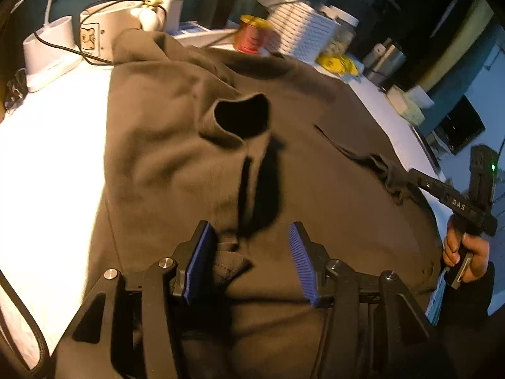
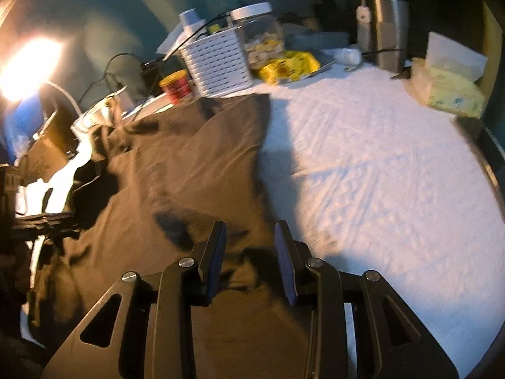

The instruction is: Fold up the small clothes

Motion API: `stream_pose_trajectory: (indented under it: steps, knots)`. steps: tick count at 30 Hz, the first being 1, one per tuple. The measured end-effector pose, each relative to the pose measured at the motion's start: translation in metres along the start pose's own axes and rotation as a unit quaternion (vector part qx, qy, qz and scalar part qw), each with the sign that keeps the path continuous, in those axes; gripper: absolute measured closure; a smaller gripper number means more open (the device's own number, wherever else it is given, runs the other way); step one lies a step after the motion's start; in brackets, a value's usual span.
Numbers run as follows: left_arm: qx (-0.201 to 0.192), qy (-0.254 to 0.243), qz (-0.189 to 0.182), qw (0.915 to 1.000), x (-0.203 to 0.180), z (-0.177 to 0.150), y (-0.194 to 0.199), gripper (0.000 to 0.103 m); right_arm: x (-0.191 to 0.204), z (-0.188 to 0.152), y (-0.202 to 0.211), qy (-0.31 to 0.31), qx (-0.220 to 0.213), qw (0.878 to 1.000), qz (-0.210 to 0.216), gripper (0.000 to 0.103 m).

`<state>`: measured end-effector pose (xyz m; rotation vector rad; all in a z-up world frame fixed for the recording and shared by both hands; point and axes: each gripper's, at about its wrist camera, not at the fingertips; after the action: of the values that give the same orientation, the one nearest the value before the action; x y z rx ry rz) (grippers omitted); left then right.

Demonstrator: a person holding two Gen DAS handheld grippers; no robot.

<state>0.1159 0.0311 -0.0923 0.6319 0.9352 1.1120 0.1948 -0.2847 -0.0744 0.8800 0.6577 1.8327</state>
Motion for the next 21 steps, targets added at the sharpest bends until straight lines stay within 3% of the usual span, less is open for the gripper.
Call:
stream_pose_trajectory:
  steps: [8,17,21]
  knots:
    - [0.000,-0.042,-0.011,0.9990,-0.017,-0.019,0.007,0.052,0.027,-0.020,-0.011,0.032,0.036,0.999,0.016,0.069]
    - [-0.019,-0.047,0.003,0.9987,-0.023,-0.034,0.021,0.052,0.049,-0.038,-0.005,0.080,0.054,0.995,0.002,0.069]
    - [-0.039,-0.042,0.014,0.9982,-0.024,-0.042,0.036,0.052,0.051,-0.039,0.007,0.083,0.043,0.996,0.002,0.069]
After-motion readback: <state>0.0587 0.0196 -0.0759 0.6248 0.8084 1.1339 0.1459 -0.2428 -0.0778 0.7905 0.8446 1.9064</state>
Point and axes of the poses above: each gripper's, at about its wrist camera, not at the fingertips, and y roughly against the way its jaws point, x to its left, z to its top, and after that the axes turned 5 degrees about -y, right-handed
